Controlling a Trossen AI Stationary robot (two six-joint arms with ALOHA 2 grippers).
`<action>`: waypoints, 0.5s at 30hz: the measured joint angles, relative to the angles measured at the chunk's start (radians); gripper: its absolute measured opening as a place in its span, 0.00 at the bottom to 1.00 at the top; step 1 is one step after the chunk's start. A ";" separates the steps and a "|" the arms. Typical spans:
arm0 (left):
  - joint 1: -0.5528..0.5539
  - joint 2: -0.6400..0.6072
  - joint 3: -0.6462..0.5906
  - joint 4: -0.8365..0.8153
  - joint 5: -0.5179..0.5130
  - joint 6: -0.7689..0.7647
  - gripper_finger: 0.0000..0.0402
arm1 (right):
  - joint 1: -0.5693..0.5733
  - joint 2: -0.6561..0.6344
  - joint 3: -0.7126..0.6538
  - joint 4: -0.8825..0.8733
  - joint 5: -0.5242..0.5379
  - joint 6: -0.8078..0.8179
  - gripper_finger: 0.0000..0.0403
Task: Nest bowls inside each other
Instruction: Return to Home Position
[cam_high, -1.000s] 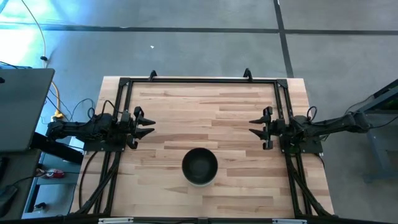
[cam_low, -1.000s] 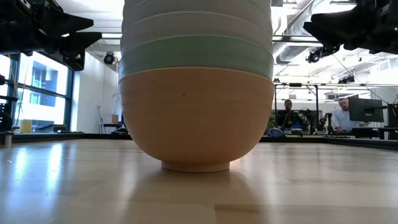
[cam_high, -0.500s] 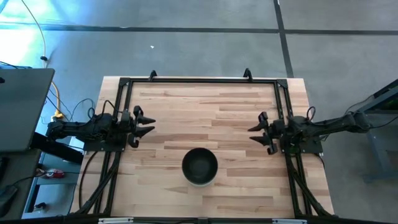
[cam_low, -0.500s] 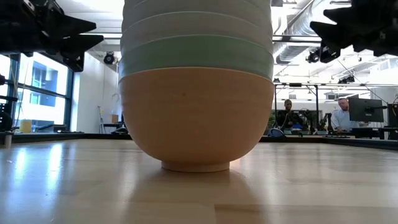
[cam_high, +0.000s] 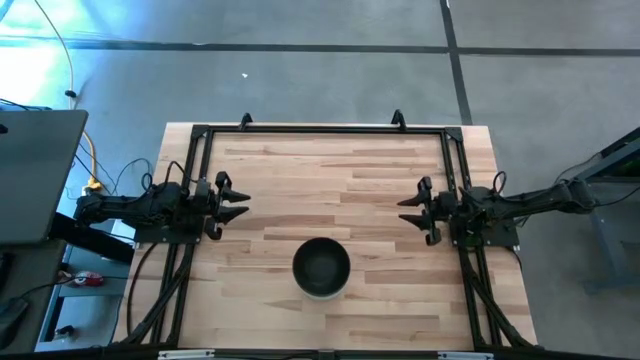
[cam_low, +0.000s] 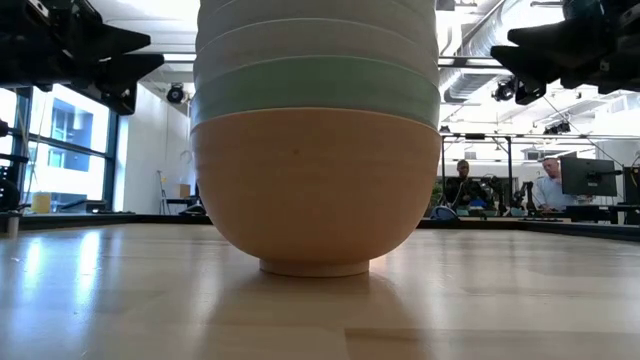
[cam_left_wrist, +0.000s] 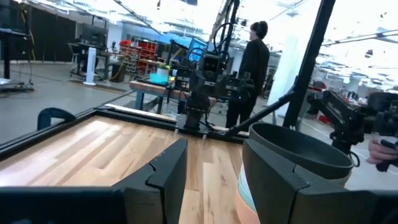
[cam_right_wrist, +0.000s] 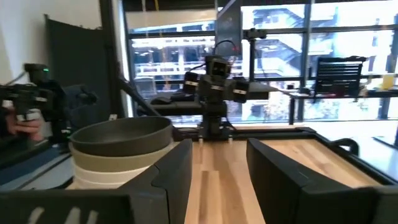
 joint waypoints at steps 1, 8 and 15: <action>0.000 0.000 0.000 0.000 0.000 0.004 0.36 | 0.000 0.000 0.000 0.000 0.010 -0.006 0.36; 0.000 0.000 0.000 0.000 0.000 0.007 0.36 | 0.000 0.000 0.000 0.000 0.031 -0.013 0.36; 0.000 0.000 0.000 0.000 0.001 0.198 0.36 | 0.000 0.000 0.000 -0.003 0.092 -0.013 0.36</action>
